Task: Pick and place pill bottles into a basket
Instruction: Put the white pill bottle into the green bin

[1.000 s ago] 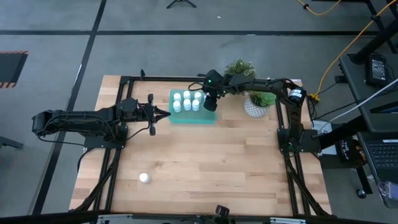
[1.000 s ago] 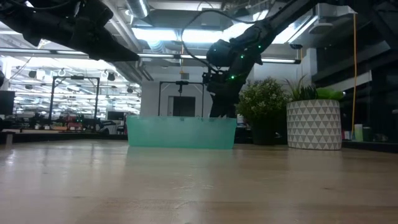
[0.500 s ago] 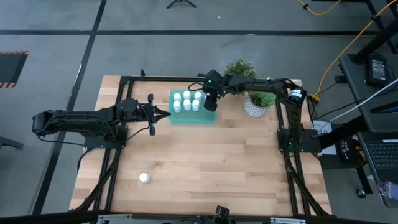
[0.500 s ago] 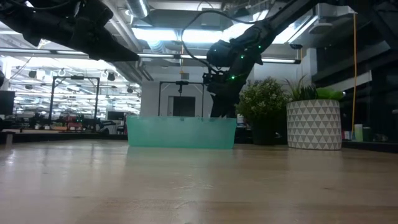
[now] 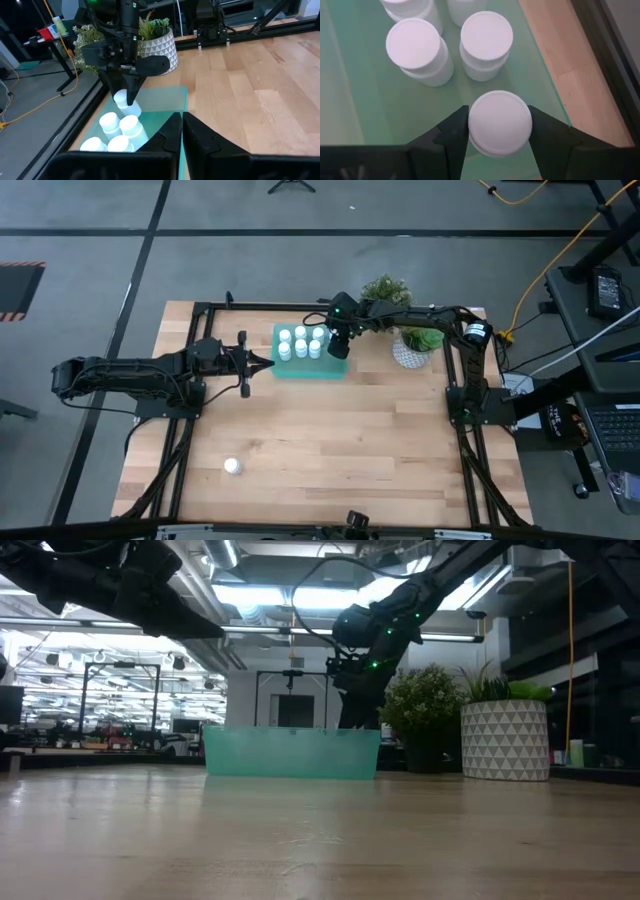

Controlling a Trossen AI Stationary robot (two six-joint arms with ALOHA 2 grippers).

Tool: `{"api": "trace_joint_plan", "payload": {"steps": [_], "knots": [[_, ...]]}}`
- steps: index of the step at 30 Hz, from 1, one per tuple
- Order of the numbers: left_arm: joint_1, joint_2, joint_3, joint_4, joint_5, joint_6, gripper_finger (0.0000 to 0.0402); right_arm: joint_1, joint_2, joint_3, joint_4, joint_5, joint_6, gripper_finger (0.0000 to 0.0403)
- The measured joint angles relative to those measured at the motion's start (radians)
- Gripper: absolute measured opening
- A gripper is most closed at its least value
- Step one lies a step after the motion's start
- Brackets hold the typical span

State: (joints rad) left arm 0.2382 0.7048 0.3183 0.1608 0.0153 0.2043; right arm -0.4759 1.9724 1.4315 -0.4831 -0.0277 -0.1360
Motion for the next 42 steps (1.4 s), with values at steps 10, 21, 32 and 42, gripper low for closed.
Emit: {"api": "trace_joint_plan", "payload": {"steps": [10, 21, 32, 42], "knots": [[0.000, 0.000, 0.000, 0.000, 0.000, 0.000, 0.0008, 0.000, 0.000, 0.000, 0.021, 0.000, 0.003, 0.0176], [0.000, 0.000, 0.000, 0.000, 0.000, 0.000, 0.0015, 0.000, 0.000, 0.000, 0.021, 0.000, 0.024, 0.0160], [0.000, 0.000, 0.000, 0.000, 0.000, 0.000, 0.0015, 0.000, 0.000, 0.000, 0.031, 0.000, 0.027, 0.0202], [0.000, 0.000, 0.000, 0.000, 0.000, 0.000, 0.0016, 0.000, 0.000, 0.000, 0.032, 0.000, 0.027, 0.0228]]}}
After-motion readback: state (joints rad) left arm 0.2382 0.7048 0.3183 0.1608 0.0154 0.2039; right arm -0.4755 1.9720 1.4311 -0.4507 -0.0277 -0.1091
